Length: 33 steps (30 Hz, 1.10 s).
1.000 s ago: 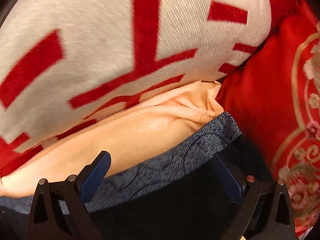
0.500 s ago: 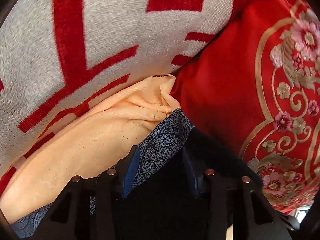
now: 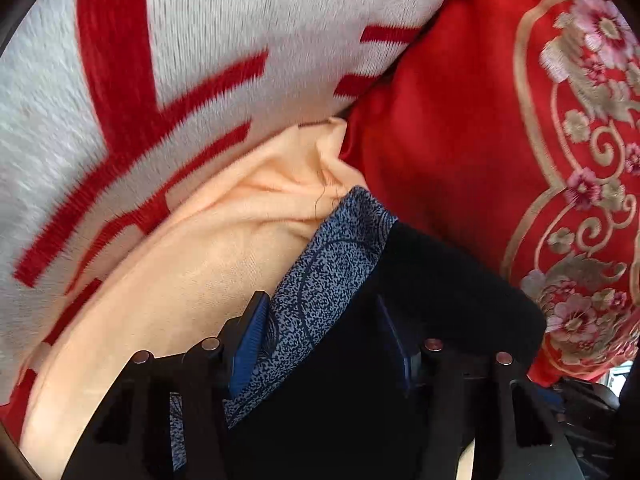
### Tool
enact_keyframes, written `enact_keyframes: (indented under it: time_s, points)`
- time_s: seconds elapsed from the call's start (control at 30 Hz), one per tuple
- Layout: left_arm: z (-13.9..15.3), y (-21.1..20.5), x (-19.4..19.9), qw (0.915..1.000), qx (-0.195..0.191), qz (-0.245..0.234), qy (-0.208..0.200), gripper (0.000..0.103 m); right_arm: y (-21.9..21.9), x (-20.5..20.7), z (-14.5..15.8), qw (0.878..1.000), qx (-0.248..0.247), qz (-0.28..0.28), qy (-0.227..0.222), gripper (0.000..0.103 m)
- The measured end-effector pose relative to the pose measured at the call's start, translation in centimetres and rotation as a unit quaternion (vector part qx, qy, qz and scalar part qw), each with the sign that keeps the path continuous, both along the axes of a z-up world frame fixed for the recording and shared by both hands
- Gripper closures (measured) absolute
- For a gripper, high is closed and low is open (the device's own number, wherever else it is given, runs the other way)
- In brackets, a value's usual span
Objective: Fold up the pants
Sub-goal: 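Grasp the trouser end with the right tool while the left tool grasps beside it, then lift the trouser end with both tools and fold it over onto the waistband half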
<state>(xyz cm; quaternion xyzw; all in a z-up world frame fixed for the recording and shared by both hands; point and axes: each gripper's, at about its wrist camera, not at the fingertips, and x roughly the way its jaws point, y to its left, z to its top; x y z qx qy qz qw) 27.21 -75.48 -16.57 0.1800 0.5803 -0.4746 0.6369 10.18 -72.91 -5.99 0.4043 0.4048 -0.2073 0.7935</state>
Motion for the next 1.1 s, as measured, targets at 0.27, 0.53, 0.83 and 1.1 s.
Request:
enact_keyframes:
  time_s: [0.27, 0.53, 0.83, 1.1]
  points:
    - [-0.1, -1.0, -0.8, 0.9926, 0.04, 0.036, -0.108, 0.018, 0.3, -0.3, -2.8, 0.994, -0.033, 0.016, 0.105, 0.091]
    - [3.2, 0.6, -1.7, 0.9922, 0.024, 0.044, -0.114, 0.019, 0.4, -2.7, -0.3, 0.998, -0.025, 0.009, 0.059, 0.074]
    - [3.5, 9.1, -4.7, 0.9901, 0.077, 0.075, -0.09, 0.019, 0.5, -2.2, 0.6, 0.999, 0.017, 0.037, 0.025, 0.074]
    - [2.6, 15.1, -5.8, 0.9824, 0.114, 0.132, -0.066, 0.019, 2.6, -2.7, -1.7, 0.995, 0.08, 0.039, 0.035, 0.074]
